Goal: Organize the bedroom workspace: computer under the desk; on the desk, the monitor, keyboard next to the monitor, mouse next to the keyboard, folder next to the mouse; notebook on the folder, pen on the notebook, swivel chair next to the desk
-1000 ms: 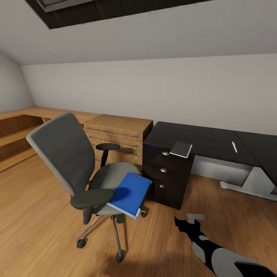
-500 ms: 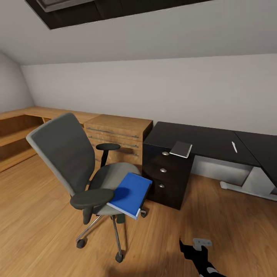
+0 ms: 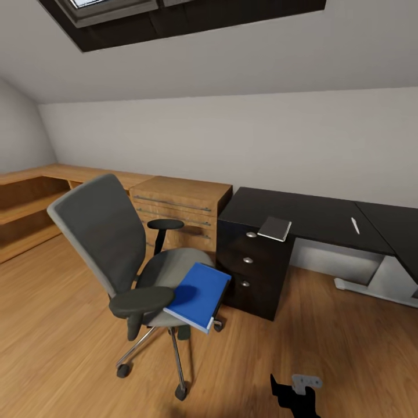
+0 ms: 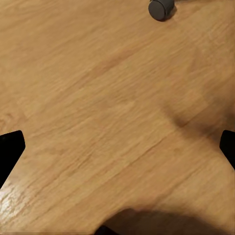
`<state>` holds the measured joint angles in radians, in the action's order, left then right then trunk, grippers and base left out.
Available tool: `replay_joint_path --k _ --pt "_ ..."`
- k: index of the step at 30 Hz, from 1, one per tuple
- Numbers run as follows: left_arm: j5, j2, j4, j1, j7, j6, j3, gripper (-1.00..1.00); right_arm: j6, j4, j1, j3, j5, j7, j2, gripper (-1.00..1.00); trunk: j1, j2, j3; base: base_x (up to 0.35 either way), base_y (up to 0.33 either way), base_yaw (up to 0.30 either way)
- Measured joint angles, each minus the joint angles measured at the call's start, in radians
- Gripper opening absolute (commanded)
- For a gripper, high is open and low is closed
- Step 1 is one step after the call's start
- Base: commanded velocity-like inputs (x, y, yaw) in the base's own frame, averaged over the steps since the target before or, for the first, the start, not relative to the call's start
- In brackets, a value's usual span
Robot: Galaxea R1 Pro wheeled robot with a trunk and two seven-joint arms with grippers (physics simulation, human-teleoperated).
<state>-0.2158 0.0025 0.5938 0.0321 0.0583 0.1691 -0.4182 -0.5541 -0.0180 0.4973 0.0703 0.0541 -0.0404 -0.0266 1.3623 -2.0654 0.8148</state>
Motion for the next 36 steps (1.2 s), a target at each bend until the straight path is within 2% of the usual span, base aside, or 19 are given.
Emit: replay_joint_path --k 15,19,23,33,36 --pt "0.000 0.003 -0.014 0.000 0.000 0.001 0.000 1.00 -0.004 -0.001 -0.003 0.000 0.018 -0.001 0.005 1.00 0.000 0.000 -0.018 0.000 0.000 0.000" --pt "0.001 0.004 -0.014 0.000 0.000 0.001 0.000 1.00 -0.004 -0.001 -0.003 0.000 0.047 -0.001 0.005 1.00 0.000 0.000 -0.018 0.000 0.000 0.000" --pt "0.000 0.003 -0.014 0.000 0.000 0.001 0.000 1.00 -0.004 -0.001 -0.003 0.000 0.058 -0.001 0.005 1.00 0.000 0.000 -0.018 0.000 0.000 0.000" --pt "0.000 0.002 -0.014 0.000 0.000 0.002 0.004 1.00 -0.001 -0.001 -0.003 0.000 0.060 -0.001 0.014 1.00 0.000 0.000 -0.018 0.000 0.000 0.000" --pt "0.001 0.002 -0.014 0.000 0.026 0.004 0.005 1.00 0.000 -0.001 -0.003 0.000 0.060 -0.001 0.012 1.00 0.000 0.000 -0.018 0.000 0.000 0.000"
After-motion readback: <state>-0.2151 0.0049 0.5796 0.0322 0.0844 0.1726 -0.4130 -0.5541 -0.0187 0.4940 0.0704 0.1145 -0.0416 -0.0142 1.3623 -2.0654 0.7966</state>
